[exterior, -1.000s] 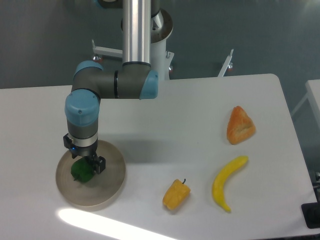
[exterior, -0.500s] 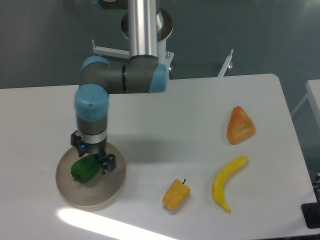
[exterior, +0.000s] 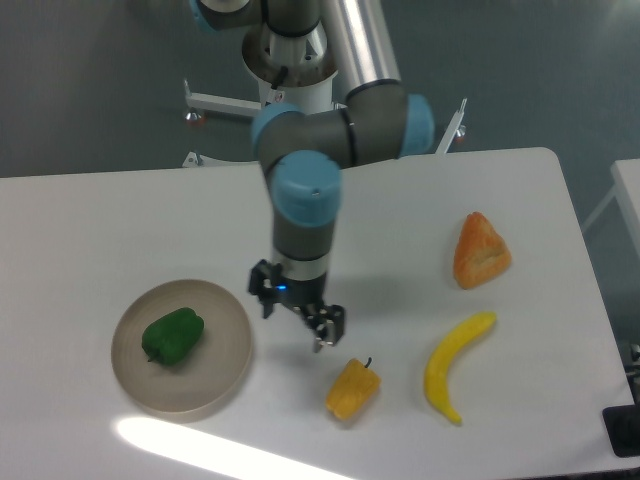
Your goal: Place the green pepper on the plate
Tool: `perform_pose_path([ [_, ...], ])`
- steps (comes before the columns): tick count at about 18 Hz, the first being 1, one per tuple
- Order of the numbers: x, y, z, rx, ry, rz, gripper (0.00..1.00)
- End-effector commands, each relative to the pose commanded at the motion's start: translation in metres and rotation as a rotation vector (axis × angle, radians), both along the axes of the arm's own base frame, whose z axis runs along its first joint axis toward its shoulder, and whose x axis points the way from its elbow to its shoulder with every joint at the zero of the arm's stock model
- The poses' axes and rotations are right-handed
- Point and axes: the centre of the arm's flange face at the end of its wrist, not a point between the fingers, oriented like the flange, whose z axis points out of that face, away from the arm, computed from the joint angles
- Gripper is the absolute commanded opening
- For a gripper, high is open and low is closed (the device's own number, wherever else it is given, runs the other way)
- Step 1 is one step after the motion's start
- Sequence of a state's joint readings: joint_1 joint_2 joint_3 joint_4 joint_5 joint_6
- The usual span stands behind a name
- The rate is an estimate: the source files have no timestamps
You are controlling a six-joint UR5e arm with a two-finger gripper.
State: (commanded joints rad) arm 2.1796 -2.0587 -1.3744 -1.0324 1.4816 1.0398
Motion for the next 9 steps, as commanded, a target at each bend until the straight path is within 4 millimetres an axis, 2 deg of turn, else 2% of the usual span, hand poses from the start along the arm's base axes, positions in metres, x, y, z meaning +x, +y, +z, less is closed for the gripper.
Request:
perform_pose_path([
  [3, -0.009, 0.001, -0.001, -0.037, 0.064, -0.013, 0.99],
  [9, -0.020, -0.006, 0.000, -0.046, 0.077, -0.008, 0.99],
])
